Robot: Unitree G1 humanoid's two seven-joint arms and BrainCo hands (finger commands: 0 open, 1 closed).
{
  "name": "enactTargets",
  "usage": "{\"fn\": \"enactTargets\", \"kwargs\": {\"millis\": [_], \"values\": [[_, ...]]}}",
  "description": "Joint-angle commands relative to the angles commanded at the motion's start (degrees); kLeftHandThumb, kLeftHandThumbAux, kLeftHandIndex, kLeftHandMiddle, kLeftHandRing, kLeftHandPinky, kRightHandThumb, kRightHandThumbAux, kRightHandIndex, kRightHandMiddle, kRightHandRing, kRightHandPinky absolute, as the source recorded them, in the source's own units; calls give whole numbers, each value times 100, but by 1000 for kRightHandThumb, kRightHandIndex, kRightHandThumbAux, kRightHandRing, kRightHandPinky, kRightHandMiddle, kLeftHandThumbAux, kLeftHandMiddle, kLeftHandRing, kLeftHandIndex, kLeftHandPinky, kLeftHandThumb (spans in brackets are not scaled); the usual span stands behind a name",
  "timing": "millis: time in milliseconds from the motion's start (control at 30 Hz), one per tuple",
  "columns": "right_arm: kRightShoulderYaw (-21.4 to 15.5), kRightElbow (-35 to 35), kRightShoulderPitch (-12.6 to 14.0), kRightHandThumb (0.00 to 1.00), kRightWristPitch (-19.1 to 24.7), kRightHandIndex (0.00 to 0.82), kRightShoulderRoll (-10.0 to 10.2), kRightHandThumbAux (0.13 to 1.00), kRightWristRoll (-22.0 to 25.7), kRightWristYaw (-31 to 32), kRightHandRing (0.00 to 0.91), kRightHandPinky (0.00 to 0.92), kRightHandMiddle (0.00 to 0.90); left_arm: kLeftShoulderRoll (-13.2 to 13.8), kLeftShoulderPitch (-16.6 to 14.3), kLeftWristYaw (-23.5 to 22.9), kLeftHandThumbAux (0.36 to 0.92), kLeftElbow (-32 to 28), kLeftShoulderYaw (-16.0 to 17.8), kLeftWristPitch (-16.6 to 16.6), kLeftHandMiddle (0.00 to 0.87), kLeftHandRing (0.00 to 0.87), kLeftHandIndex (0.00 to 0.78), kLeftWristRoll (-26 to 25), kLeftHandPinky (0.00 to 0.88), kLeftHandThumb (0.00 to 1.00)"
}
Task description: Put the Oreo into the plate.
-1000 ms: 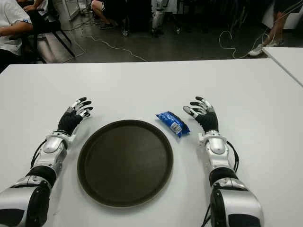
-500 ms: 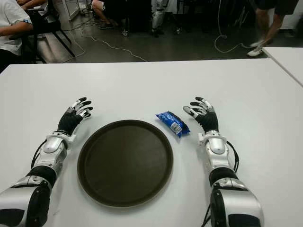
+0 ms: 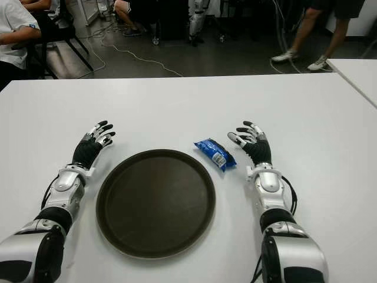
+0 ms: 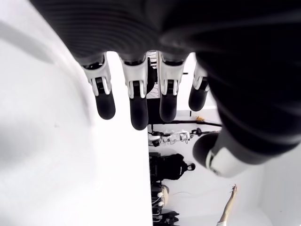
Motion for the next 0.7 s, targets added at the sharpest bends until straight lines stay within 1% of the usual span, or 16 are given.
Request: {"fn": "enactTargets", "kwargs": {"millis": [300,567,700], "values": [[39,-21,37,0,-61,232,-5,629,-41,-56,352,329,333,6,27,-36,581,-14,10,-63,146,123,67,-20,98,125],[82,-18,88,8,-291,228,-7,654,-102,-129,346,330,326,-9,43,-24,585,-69,0,-112,155,137,74,-13,107,112],[109,4,95,9,-399,227,-20,647,-145,-171,341,329,322,-3,43,0,588,-75,-22,-115,155,137,72,16,109,113]]}}
